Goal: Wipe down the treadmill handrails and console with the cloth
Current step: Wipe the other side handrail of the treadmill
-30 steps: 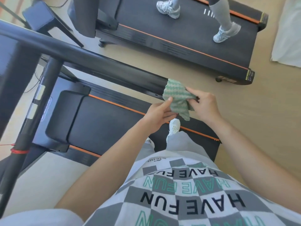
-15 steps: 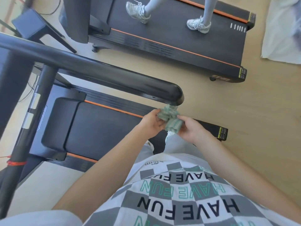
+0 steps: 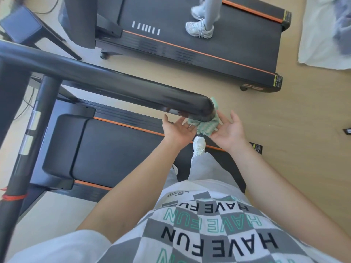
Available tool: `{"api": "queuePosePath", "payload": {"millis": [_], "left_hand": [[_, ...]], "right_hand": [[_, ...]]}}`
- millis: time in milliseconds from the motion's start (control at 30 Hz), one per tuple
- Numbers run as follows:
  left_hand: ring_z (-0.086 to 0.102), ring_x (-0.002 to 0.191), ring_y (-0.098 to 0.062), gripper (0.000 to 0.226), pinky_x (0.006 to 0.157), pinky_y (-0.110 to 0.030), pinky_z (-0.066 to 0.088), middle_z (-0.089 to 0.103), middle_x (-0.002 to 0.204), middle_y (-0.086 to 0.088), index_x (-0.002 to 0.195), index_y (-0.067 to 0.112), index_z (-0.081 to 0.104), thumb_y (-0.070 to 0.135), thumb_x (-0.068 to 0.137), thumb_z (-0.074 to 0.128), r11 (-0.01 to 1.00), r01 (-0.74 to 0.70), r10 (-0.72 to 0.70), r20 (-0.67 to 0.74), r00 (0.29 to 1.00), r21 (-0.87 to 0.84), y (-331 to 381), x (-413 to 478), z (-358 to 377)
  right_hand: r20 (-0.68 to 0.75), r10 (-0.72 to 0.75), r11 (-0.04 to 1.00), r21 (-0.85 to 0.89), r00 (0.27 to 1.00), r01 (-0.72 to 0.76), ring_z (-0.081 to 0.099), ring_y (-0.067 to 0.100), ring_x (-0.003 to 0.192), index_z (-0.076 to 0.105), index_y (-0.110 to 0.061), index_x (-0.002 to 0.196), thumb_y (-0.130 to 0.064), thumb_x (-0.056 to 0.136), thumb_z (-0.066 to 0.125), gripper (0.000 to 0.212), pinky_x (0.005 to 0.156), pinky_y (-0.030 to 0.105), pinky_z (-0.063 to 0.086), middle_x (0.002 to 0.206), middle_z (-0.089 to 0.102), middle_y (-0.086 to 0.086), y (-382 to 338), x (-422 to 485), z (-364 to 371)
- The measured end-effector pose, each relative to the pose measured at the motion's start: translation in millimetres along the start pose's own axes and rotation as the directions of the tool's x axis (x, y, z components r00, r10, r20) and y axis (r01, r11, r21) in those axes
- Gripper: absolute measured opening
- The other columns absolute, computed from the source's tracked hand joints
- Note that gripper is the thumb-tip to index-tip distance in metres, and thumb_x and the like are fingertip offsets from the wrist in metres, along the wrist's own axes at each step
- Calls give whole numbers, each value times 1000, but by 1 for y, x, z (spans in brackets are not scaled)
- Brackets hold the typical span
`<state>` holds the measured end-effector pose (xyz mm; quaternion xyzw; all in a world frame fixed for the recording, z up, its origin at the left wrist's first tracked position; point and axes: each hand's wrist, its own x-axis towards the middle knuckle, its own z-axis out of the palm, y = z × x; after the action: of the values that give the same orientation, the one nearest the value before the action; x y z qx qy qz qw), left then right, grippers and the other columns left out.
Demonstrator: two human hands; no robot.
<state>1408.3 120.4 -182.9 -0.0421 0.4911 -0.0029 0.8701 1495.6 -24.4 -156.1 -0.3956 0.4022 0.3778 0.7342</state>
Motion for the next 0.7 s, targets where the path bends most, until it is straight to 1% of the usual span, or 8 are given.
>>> {"api": "queuePosePath", "payload": {"millis": [33,100,233,333,433,533,633,700], "left_hand": [[50,133,-44,87,116,-51,38,53,145,-24,143,5,50,76,93,37,1000,-3,3,4,1000,-10,1,2,-1],[48,136,-43,92,118,-49,37,54,144,-24,145,3,49,77,92,38,1000,-16,16,10,1000,-11,5,4,-3],[58,129,-40,92,116,-48,42,62,136,-25,141,-4,52,74,94,38,997,-76,76,-3,997,-33,19,-5,-18],[61,127,-36,90,116,-44,44,66,132,-23,136,-7,56,71,95,40,990,-131,131,-4,991,-59,34,-16,-30],[62,127,-34,87,115,-43,44,67,132,-22,134,-6,59,70,96,41,986,-153,154,5,988,-68,40,-19,-32],[60,129,-33,86,116,-42,42,67,132,-17,136,-2,59,71,97,36,994,-111,111,8,994,10,31,-11,-23],[59,124,-32,83,104,-42,49,70,121,-12,137,5,59,72,98,29,988,-41,45,-22,999,151,23,-4,-11],[58,125,-33,80,99,-44,51,68,130,-13,138,5,60,69,98,31,982,17,-6,-58,998,190,25,-5,-10]], "right_hand": [[2,-6,1000,5,1000,6,62,37,122,62,-12,133,-50,100,47,53,105,58,46,137,60,17,2,3,3],[16,9,1000,21,1000,-9,61,37,123,63,-12,133,-53,101,44,56,106,55,46,139,59,17,8,7,8],[79,75,978,190,994,-88,58,41,125,58,-12,138,-63,99,37,67,110,55,41,137,60,22,37,8,12],[141,114,931,331,983,-155,60,41,122,59,-10,135,-71,95,34,77,107,55,43,130,65,24,64,6,20],[142,120,907,387,982,-167,60,41,122,60,-9,134,-75,93,32,82,103,55,46,135,61,23,73,4,29],[95,103,908,397,990,-132,59,40,120,61,-8,131,-75,93,30,83,99,53,47,137,57,23,61,8,26],[50,66,901,425,997,-82,57,42,122,61,-7,132,-71,95,29,80,99,56,46,138,57,23,53,10,19],[40,54,898,434,998,-66,58,42,122,60,-7,133,-69,97,29,78,96,55,48,137,58,23,54,9,18]]}}
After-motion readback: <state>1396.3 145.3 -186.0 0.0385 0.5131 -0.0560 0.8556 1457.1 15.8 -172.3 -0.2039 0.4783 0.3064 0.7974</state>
